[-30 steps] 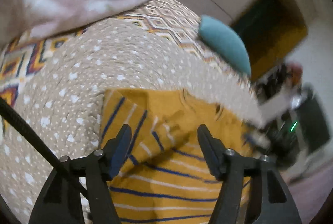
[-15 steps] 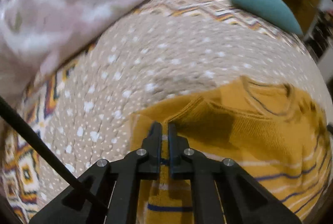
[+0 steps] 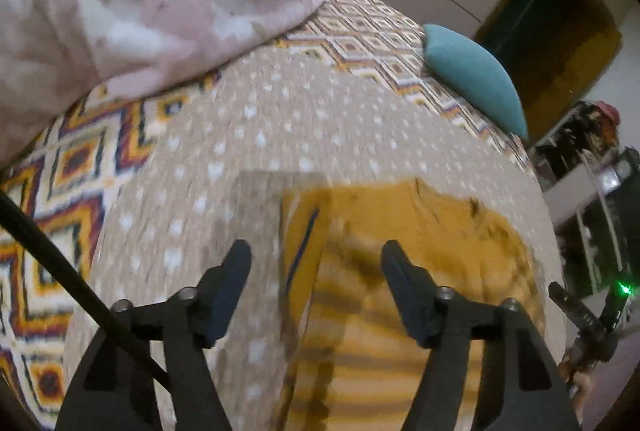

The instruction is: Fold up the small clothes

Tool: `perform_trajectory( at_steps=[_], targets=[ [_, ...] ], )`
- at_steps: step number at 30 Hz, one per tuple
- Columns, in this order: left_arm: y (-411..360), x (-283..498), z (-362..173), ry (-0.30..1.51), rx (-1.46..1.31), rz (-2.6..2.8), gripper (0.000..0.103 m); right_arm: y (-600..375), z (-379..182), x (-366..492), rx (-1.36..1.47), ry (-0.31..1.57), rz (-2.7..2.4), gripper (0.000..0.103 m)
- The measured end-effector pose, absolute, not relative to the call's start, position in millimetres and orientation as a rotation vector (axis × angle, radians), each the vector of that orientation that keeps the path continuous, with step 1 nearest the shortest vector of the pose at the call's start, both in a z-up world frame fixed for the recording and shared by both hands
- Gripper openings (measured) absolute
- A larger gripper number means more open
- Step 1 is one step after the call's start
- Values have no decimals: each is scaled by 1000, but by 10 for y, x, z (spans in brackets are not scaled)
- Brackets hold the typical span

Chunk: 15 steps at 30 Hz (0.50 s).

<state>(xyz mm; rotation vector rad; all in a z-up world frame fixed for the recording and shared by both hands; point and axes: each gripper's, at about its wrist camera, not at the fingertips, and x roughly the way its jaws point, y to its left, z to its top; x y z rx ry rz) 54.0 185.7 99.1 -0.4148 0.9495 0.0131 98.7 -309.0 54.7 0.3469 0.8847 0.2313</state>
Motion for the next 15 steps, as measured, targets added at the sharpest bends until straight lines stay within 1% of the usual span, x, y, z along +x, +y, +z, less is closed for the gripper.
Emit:
perform_trajectory(
  at_steps=[6,10,11,12,13,14,15],
  targets=[
    [1725,20,526,1034,-423,-78,70,-3245,261,239,457,903,290,76],
    [1647,-80,227,1060,-515,-145,70,-3247,68,21,522,883,295,79],
    [1628,-84,179,1055,-530,-147,74,-3264,43,9,531,877,294,79],
    [1603,-90,144,1034,-540,-143,81,-3251,26,11,532,870,275,79],
    [1585,-83,135,1014,-546,-144,84,-3257,37,-18,533,843,248,79],
    [1551,-67,136,994,-553,-149,90,-3271,66,-55,541,801,230,79],
    [1523,-38,140,985,-554,-153,93,-3277,81,-72,544,774,225,79]
  ],
)
